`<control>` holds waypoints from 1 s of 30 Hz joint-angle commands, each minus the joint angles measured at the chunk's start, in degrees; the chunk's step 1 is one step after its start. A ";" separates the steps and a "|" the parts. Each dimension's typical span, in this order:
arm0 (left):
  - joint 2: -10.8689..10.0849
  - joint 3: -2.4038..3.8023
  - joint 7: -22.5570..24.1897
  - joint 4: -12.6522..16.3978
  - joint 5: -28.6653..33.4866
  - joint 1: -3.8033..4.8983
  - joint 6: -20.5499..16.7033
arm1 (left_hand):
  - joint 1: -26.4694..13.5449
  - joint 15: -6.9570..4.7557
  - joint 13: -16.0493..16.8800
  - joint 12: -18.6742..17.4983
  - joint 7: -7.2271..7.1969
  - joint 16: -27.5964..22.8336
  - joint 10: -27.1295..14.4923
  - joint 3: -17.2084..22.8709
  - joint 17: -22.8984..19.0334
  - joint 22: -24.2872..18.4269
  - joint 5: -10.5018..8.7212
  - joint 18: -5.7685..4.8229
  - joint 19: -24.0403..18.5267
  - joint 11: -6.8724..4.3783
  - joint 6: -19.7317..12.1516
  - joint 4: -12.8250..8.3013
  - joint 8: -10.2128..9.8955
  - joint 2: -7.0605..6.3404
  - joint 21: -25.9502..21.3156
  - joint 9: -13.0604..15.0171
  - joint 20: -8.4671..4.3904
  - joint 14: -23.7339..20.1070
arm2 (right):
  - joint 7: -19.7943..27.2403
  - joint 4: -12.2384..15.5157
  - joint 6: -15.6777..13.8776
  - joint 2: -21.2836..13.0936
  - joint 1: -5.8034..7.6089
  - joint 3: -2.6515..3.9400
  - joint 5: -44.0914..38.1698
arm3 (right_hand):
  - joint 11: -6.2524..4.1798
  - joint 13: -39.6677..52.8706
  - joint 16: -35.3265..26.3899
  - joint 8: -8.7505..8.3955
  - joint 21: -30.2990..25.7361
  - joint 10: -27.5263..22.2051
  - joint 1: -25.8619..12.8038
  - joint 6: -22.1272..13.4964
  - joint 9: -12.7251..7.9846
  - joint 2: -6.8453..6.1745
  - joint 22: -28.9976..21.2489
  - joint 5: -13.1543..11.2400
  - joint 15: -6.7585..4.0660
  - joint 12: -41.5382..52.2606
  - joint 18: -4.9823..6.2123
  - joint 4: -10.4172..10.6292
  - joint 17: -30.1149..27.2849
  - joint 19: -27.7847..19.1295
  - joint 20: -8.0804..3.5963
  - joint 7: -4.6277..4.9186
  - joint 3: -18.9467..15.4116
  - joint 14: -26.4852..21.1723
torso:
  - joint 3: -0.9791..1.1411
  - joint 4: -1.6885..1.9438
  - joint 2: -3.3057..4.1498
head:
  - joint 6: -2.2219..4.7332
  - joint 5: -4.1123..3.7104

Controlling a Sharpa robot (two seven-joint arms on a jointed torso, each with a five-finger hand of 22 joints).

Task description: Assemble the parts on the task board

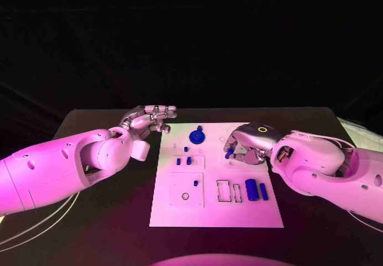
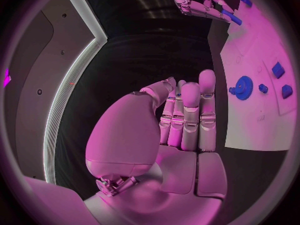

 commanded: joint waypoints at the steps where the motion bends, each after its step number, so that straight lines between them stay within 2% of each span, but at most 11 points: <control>1: 0.25 0.04 0.21 -0.01 0.02 0.01 1.13 | 0.23 -0.23 0.08 0.24 -0.06 0.09 -0.38 -0.35 -0.05 -0.06 0.23 0.90 0.13 -0.06 -0.39 -0.02 0.28 0.24 -0.17 -0.06 -0.02 -0.36 | 1.41 1.81 -2.53 0.17 0.16 0.04 1.57 | -1.24 -0.10 0.29 -0.08 0.25 1.87 0.28 0.37 -0.04 -0.41 0.14 0.53 -0.28 -0.34 -0.78 -0.41 0.07 0.39 0.03 0.05 0.88 1.30 | -0.01 -0.03 -0.02 | 0.05 0.07; 7: 0.43 0.04 0.24 -0.05 0.02 0.01 1.16 | 0.26 -0.23 0.08 0.26 -0.06 0.11 -0.39 -0.35 -0.02 -0.08 0.23 0.90 0.13 -0.05 -0.39 -0.05 0.29 0.27 -0.21 -0.06 -0.02 -0.35 | 2.59 3.59 -2.20 3.02 -0.28 -0.01 4.11 | -1.15 -0.10 0.40 -0.24 0.40 1.95 0.06 0.32 -0.10 -0.69 0.29 0.66 -0.22 -0.74 -0.79 -0.71 0.16 0.35 0.06 0.17 1.69 1.30 | -0.04 -0.10 0.01 | -0.07 0.56; 13: 0.53 0.04 0.24 0.02 0.02 0.01 1.19 | 0.26 -0.23 0.08 0.26 -0.06 0.11 -0.39 -0.35 -0.02 -0.08 0.23 0.90 0.13 -0.05 -0.39 -0.05 0.29 0.27 -0.21 -0.06 -0.02 -0.35 | 4.12 3.69 -1.15 7.08 -2.27 -0.23 4.94 | -1.04 -0.11 0.41 -0.41 0.43 1.89 -0.15 0.17 -0.16 -0.87 0.22 0.71 -0.15 -1.13 -0.77 -1.00 0.12 0.21 0.11 0.29 2.39 1.27 | -0.09 0.00 0.03 | -0.34 1.18; 18: 0.54 0.04 0.29 0.09 0.02 0.01 1.19 | 0.26 -0.23 0.08 0.26 -0.06 0.11 -0.39 -0.35 -0.02 -0.08 0.23 0.90 0.13 -0.05 -0.39 -0.05 0.29 0.27 -0.21 -0.06 -0.02 -0.35 | 5.93 2.35 0.10 9.89 -4.06 -0.51 5.52 | -0.96 -0.12 0.47 -0.52 0.41 1.80 -0.23 0.05 -0.21 -1.04 0.13 0.79 -0.09 -1.41 -0.73 -1.32 0.15 0.07 0.15 0.38 2.88 1.25 | -0.14 -0.02 0.03 | -0.51 1.54; 24: 0.70 0.04 0.28 0.03 0.02 0.01 1.25 | 0.26 -0.23 0.08 0.26 -0.06 0.11 -0.39 -0.35 -0.02 -0.08 0.23 0.90 0.13 -0.05 -0.39 -0.05 0.29 0.27 -0.21 -0.06 -0.02 -0.35 | 6.84 -0.55 1.42 12.82 -6.07 -1.06 5.18 | -0.90 -0.11 0.53 -0.56 0.47 1.77 -0.31 0.00 -0.23 -1.09 0.18 0.82 -0.05 -1.57 -0.74 -1.51 0.20 0.05 0.18 0.44 3.19 1.25 | -0.05 -0.10 0.06 | -0.74 1.98; 30: 0.82 0.04 0.28 -0.05 0.02 0.01 1.28 | 0.26 -0.23 0.08 0.26 -0.06 0.11 -0.39 -0.35 -0.02 -0.08 0.23 0.90 0.13 -0.05 -0.39 -0.05 0.29 0.27 -0.21 -0.06 -0.02 -0.35 | 7.39 -2.69 2.67 14.55 -7.36 -1.39 4.79 | -0.89 -0.11 0.56 -0.57 0.47 1.77 -0.35 -0.02 -0.23 -1.12 0.18 0.81 -0.04 -1.61 -0.74 -1.56 0.24 0.04 0.19 0.45 3.26 1.25 | 0.02 -0.13 0.09 | -0.99 2.19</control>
